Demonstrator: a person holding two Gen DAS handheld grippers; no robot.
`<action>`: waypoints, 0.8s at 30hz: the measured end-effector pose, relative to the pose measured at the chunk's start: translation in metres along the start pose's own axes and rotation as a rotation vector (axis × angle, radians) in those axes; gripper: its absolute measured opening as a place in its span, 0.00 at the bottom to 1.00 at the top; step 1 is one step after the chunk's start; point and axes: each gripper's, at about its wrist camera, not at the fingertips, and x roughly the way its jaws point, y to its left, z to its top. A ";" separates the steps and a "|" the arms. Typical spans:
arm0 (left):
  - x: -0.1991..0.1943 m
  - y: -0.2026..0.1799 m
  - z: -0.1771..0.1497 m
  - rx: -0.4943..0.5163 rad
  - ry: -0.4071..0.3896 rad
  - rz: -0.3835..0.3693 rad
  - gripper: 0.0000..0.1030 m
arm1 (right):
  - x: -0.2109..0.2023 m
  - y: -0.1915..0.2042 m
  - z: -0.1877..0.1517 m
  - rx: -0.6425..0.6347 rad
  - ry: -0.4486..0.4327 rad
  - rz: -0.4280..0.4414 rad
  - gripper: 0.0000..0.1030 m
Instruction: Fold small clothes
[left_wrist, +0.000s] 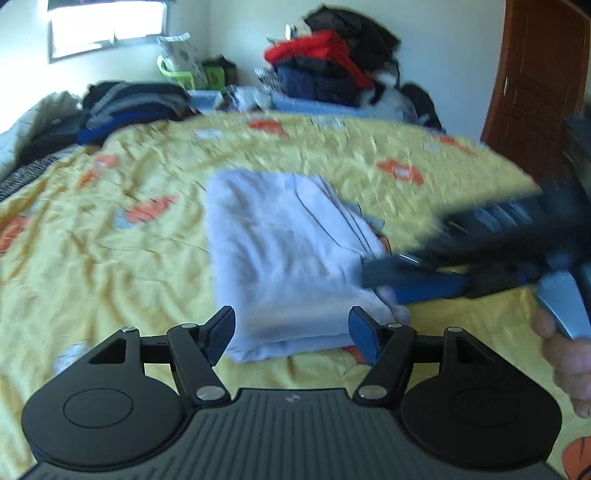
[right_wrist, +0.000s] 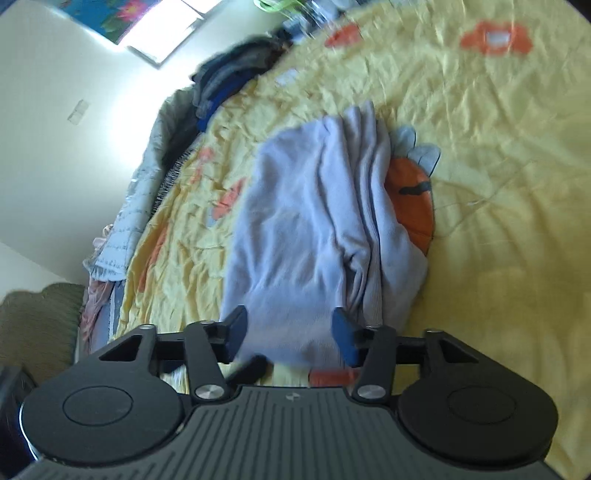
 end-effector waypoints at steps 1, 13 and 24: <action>-0.011 0.006 -0.004 -0.008 -0.022 0.025 0.70 | -0.013 0.003 -0.008 -0.046 -0.023 -0.022 0.63; 0.003 0.015 -0.057 -0.124 -0.047 0.224 0.79 | -0.022 -0.007 -0.086 -0.224 -0.206 -0.394 0.80; 0.015 0.015 -0.073 -0.139 0.000 0.213 1.00 | -0.006 0.008 -0.117 -0.356 -0.266 -0.486 0.95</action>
